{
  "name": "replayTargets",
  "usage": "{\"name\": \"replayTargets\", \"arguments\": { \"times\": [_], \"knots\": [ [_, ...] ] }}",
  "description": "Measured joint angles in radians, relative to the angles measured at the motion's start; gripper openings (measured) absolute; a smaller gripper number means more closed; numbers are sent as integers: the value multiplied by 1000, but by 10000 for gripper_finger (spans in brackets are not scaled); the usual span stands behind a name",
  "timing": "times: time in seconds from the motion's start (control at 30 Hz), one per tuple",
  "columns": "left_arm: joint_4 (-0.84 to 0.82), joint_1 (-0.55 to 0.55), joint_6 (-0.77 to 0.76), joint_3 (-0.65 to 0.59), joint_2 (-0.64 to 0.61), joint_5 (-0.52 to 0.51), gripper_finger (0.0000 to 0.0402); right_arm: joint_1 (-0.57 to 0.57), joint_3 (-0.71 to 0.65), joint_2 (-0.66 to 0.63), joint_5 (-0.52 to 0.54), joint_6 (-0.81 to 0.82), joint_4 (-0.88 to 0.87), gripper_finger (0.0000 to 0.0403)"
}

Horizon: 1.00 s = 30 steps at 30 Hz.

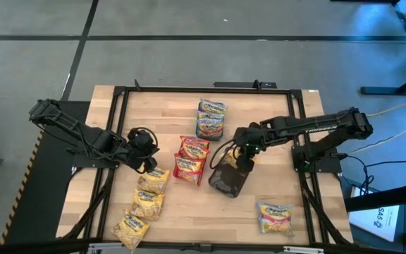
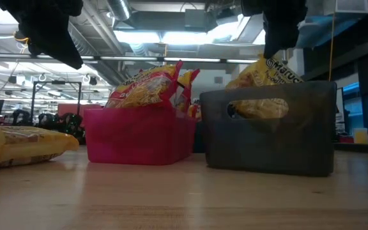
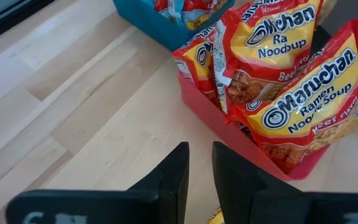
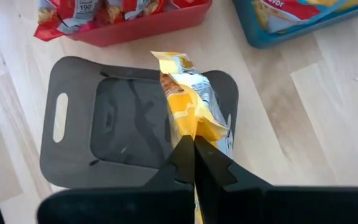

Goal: Sort Maruchan noodles
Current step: Put the yellow bag into the black bin

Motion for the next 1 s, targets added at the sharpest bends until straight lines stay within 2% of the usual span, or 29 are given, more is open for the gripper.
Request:
{"name": "replayTargets", "arguments": {
  "times": [0.13, 0.3, 0.47, 0.77, 1.0],
  "knots": [
    [0, 0, 0, 0, 0, 0, 64, 0, 18, 0, 20, 0, -20, 0],
    [0, 0, 0, 0, 0, 0, 64, 0, 125, 0, 68, -1, -99, 0],
    [0, 0, 0, 0, 0, 0, 64, 0, 207, -2, 72, 5, -182, 0],
    [-1, 0, 0, 0, 0, 0, 64, 41, 193, -1, 44, 62, -223, 0],
    [-1, 0, 0, 0, 0, 0, 64, 108, 193, -1, 131, 122, -259, 0]
  ]
}}
